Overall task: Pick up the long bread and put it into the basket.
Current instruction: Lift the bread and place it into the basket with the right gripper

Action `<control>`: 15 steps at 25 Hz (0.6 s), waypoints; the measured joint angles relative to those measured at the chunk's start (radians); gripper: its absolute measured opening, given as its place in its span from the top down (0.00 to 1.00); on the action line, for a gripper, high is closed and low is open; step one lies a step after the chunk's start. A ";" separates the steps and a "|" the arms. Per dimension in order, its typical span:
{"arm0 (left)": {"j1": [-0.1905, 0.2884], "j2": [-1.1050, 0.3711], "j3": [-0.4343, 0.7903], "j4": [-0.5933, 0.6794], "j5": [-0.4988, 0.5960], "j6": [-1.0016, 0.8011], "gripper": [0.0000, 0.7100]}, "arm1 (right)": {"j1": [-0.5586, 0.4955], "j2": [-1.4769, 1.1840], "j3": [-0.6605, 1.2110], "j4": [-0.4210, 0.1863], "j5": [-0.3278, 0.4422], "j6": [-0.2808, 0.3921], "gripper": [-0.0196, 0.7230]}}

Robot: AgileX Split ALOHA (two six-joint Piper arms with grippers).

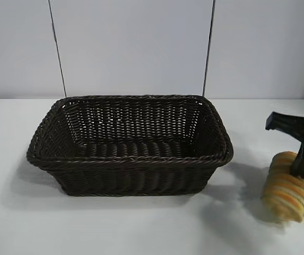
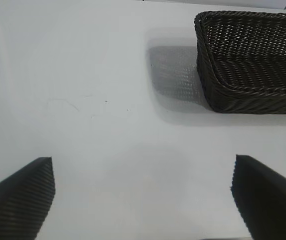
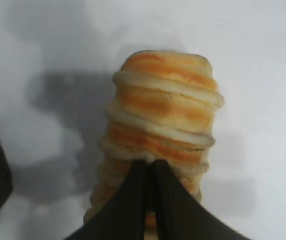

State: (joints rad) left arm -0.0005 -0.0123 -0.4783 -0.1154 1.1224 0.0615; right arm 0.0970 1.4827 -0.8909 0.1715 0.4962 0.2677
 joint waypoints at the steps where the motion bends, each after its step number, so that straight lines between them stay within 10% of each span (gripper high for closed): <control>1: 0.000 0.000 0.000 0.000 0.000 0.000 0.02 | 0.000 -0.002 -0.029 0.000 0.025 -0.004 0.94; 15: 0.000 0.000 0.000 0.001 0.000 0.000 0.02 | 0.203 0.093 -0.331 0.076 0.096 -0.112 0.94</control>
State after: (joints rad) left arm -0.0005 -0.0123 -0.4783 -0.1145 1.1224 0.0615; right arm 0.3005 1.5754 -1.2215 0.2473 0.5923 0.1560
